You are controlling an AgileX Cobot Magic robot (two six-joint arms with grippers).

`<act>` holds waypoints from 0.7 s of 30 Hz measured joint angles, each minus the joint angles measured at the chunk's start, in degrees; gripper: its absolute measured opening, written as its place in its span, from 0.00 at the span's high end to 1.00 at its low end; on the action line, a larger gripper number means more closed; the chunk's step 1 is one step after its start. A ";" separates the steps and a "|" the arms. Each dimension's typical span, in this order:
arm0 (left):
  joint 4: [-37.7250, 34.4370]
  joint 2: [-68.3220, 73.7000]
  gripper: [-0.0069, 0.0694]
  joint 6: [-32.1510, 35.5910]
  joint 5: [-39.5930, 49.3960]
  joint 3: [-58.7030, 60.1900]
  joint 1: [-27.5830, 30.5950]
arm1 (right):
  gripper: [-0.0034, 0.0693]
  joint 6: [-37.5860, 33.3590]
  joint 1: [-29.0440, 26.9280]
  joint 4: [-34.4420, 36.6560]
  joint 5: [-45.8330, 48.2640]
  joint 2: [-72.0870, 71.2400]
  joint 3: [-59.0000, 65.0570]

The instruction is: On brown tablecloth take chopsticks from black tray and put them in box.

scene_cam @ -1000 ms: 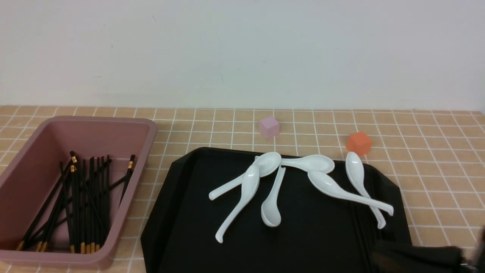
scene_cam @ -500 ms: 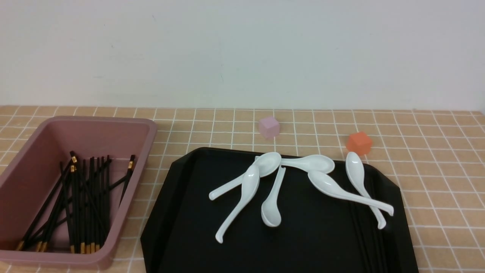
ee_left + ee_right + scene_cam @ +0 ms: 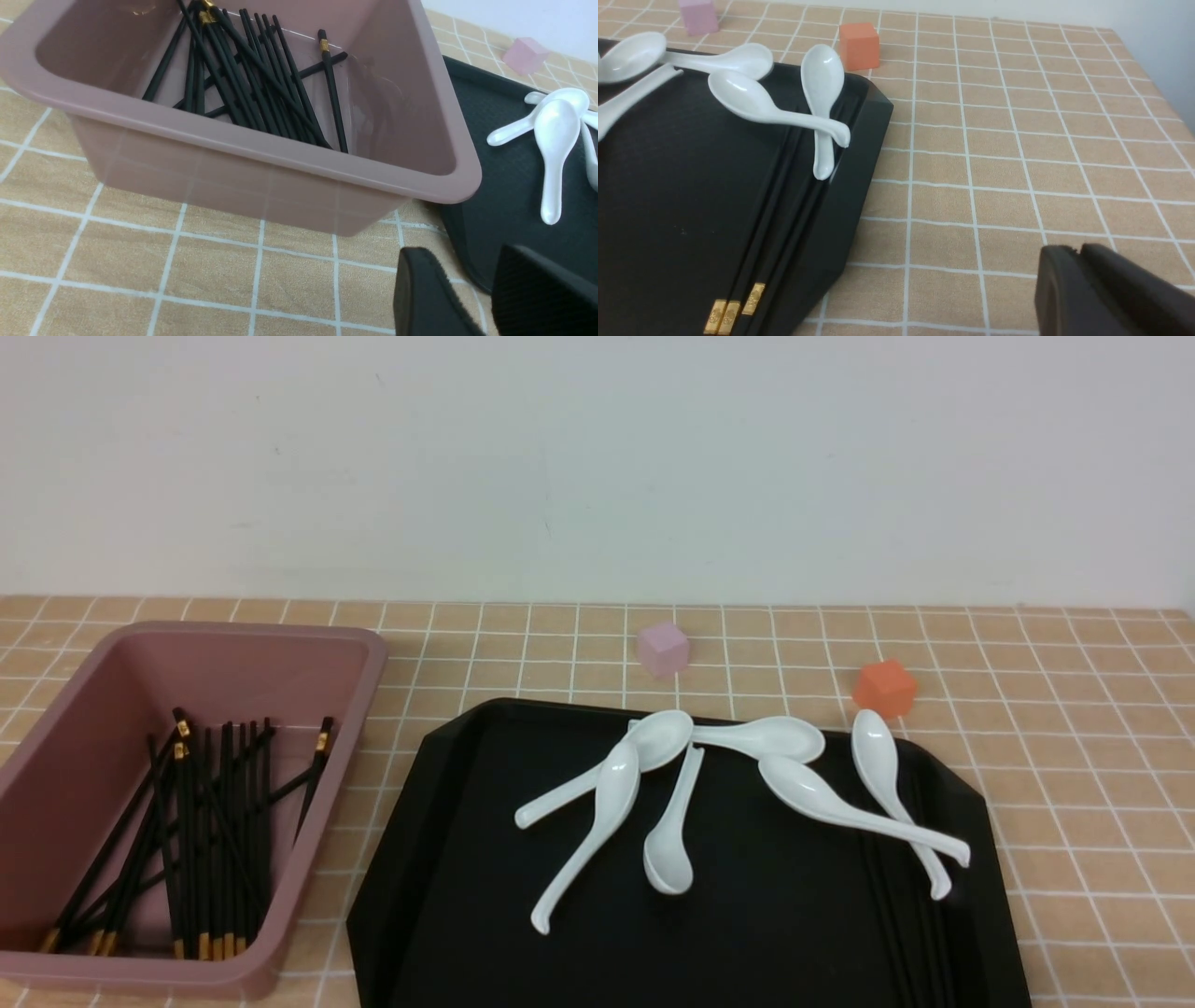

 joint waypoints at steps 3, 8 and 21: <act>0.00 0.00 0.60 0.00 0.00 0.00 0.00 | 0.85 0.00 0.00 0.00 0.12 -0.05 0.00; 0.00 0.00 0.60 0.00 0.00 0.00 0.00 | 0.84 0.00 0.00 0.00 0.13 -0.05 -0.02; 0.00 0.00 0.60 0.00 0.00 0.00 0.00 | 0.82 0.00 0.00 0.00 0.17 -0.05 -0.02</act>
